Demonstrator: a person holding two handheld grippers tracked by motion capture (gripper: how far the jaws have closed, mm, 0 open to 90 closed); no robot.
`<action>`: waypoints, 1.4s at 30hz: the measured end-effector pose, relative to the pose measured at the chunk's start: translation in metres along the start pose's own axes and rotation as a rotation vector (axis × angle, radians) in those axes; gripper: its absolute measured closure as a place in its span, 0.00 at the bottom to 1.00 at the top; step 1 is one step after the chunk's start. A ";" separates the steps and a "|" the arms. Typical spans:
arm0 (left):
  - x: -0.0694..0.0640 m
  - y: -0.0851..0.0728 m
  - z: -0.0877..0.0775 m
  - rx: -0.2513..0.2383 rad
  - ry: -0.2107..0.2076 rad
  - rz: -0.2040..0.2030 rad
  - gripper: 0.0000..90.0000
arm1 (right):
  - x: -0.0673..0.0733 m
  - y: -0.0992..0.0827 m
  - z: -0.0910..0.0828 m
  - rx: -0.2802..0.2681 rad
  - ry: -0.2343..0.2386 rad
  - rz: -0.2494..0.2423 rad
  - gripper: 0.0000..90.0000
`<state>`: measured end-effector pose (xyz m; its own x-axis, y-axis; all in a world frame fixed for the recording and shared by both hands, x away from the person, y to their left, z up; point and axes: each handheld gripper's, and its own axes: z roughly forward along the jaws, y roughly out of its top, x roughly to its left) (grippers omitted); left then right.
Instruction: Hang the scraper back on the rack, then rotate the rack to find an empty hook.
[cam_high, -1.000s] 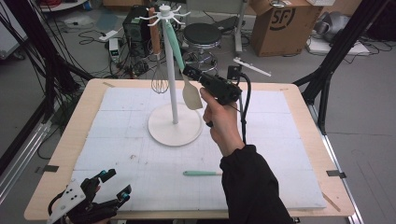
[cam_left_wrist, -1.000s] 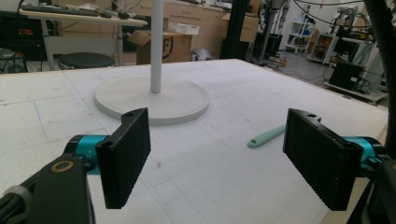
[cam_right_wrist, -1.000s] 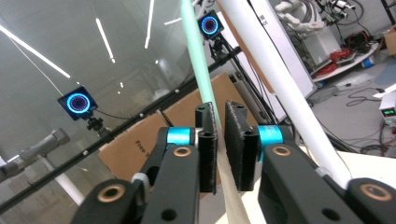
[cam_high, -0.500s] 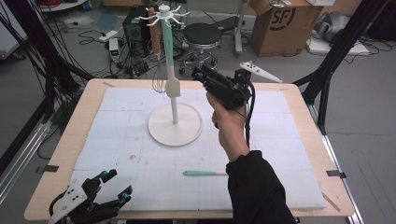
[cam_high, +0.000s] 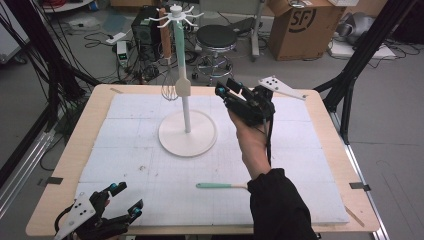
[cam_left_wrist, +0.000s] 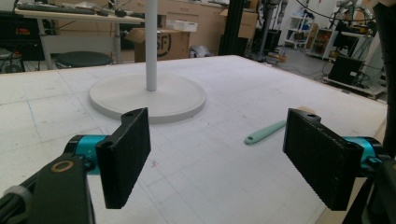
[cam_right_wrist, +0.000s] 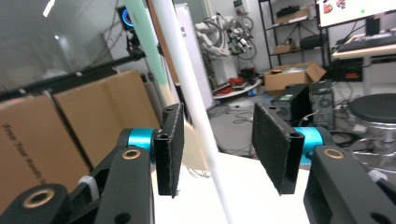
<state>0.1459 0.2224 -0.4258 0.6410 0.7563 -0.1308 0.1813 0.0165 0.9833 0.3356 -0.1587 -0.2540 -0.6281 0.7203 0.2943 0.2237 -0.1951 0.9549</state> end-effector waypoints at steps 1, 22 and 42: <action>0.000 0.000 0.000 0.001 0.000 0.001 0.27 | 0.000 -0.001 -0.001 0.001 -0.001 -0.007 0.59; 0.007 -0.002 -0.002 0.001 0.007 -0.020 0.27 | 0.002 0.006 0.021 -0.023 0.047 0.036 0.70; 0.014 -0.002 0.000 0.007 -0.015 -0.030 0.27 | -0.008 0.053 0.073 -0.075 0.128 0.209 1.00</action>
<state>0.1545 0.2334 -0.4298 0.6464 0.7456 -0.1620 0.2054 0.0344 0.9781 0.4066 -0.1261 -0.2083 -0.6645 0.5695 0.4838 0.3056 -0.3836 0.8715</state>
